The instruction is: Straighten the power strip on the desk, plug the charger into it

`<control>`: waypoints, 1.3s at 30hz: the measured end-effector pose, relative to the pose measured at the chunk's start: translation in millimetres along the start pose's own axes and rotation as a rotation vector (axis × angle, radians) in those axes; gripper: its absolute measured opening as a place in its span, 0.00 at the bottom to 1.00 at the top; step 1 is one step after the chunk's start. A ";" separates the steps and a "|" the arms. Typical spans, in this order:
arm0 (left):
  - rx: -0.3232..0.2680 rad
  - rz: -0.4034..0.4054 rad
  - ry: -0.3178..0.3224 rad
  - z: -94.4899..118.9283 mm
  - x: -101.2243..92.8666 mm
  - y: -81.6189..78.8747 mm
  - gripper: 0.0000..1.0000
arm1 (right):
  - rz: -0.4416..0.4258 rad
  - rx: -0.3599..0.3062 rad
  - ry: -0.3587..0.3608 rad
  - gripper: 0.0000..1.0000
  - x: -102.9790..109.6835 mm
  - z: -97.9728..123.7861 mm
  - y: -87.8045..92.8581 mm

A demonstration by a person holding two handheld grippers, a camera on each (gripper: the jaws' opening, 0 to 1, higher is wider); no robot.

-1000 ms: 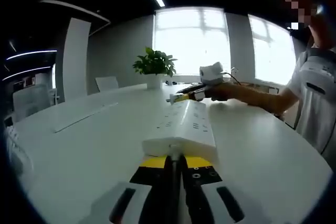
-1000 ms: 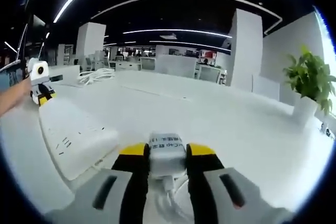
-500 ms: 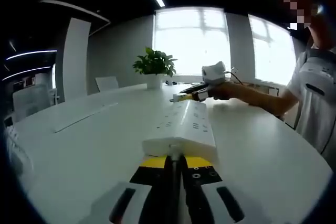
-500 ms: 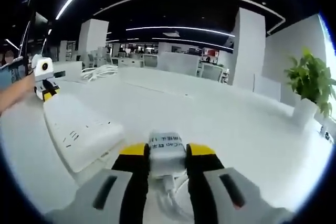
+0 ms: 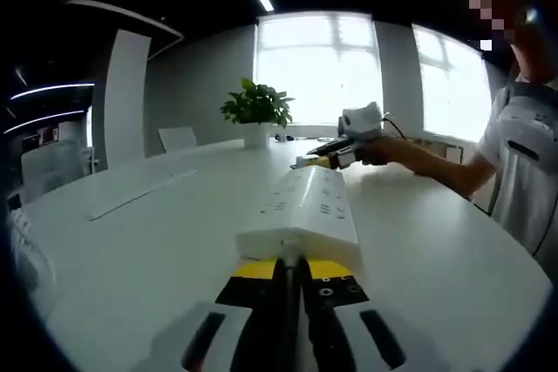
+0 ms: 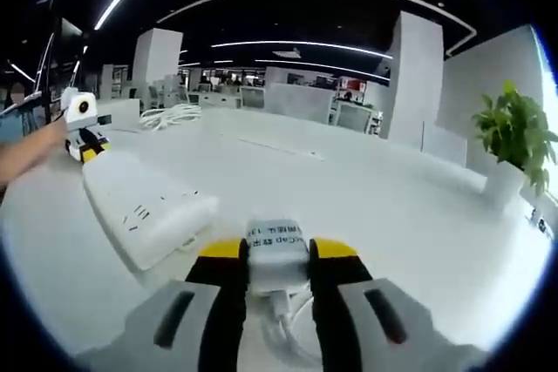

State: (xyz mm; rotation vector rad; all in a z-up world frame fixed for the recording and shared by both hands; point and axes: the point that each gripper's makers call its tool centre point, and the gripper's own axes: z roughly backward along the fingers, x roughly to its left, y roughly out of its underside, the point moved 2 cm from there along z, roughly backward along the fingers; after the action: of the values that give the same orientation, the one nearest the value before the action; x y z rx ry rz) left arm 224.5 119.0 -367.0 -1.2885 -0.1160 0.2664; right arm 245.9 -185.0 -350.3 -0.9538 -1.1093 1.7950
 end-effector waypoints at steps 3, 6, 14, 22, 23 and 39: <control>0.000 0.000 0.000 0.0 0.2 0.0 0.13 | 0.008 0.007 0.010 0.28 -1.0 -0.4 0.6; 0.000 0.000 0.000 0.1 0.5 0.0 0.13 | 0.008 0.009 0.013 0.28 -1.8 -1.3 0.8; 0.000 0.000 0.000 0.2 0.5 0.0 0.13 | -0.011 -0.009 0.011 0.30 -1.3 -5.4 -2.2; 0.000 0.000 0.000 0.6 2.1 0.2 0.13 | -0.015 -0.011 0.010 0.29 -1.3 -7.2 -1.7; 0.000 0.000 0.000 0.5 2.3 0.2 0.13 | -0.016 -0.012 0.009 0.29 -1.3 -7.4 -1.6; 0.000 0.000 -0.001 0.5 0.6 0.7 0.13 | -0.030 -0.019 0.004 0.29 -0.7 -7.4 0.6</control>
State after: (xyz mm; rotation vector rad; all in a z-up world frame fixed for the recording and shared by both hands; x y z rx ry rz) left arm 224.9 119.9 -367.6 -1.2882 -0.1162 0.2670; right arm 252.6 -183.4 -353.2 -0.9467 -1.1339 1.7611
